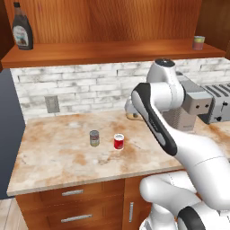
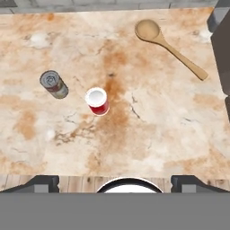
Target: Pick the cans from the counter and place them in their designated side in the cabinet.
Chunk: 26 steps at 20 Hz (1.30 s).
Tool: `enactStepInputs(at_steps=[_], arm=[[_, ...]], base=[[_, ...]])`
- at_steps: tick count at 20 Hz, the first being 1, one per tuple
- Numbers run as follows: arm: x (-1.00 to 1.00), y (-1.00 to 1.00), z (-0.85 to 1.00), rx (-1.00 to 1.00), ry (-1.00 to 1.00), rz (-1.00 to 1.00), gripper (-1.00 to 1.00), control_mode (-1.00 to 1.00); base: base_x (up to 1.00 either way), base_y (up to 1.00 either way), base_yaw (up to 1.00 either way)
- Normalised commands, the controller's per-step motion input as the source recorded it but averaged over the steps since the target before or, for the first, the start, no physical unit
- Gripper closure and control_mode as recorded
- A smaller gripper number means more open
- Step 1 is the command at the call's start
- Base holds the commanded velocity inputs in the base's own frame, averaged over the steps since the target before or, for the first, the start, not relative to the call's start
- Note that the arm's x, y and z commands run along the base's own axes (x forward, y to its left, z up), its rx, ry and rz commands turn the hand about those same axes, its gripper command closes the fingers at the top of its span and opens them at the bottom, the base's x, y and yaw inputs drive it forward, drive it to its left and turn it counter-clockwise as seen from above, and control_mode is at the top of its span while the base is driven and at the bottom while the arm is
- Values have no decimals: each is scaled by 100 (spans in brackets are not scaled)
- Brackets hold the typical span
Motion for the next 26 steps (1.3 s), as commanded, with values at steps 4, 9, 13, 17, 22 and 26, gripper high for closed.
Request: enactStepInputs(at_steps=[4, 9, 13, 17, 22, 26], arm=[[2, 6, -19, 0, -2, 0, -100, -100], [7, 6, -20, 0, 0, 1, -100, -100], [8, 4, -18, 0, 0, 3, -100, -100], [7, 8, -15, 0, 0, 3, -100, -100], [13, 11, -20, 0, 1, 3, -100, -100], [15, 8, -20, 0, 0, 3, -100, -100]], base=[[0, 0, 0], [0, 0, 0], [0, 0, 0], [0, 0, 0], [0, 0, 0], [0, 0, 0]])
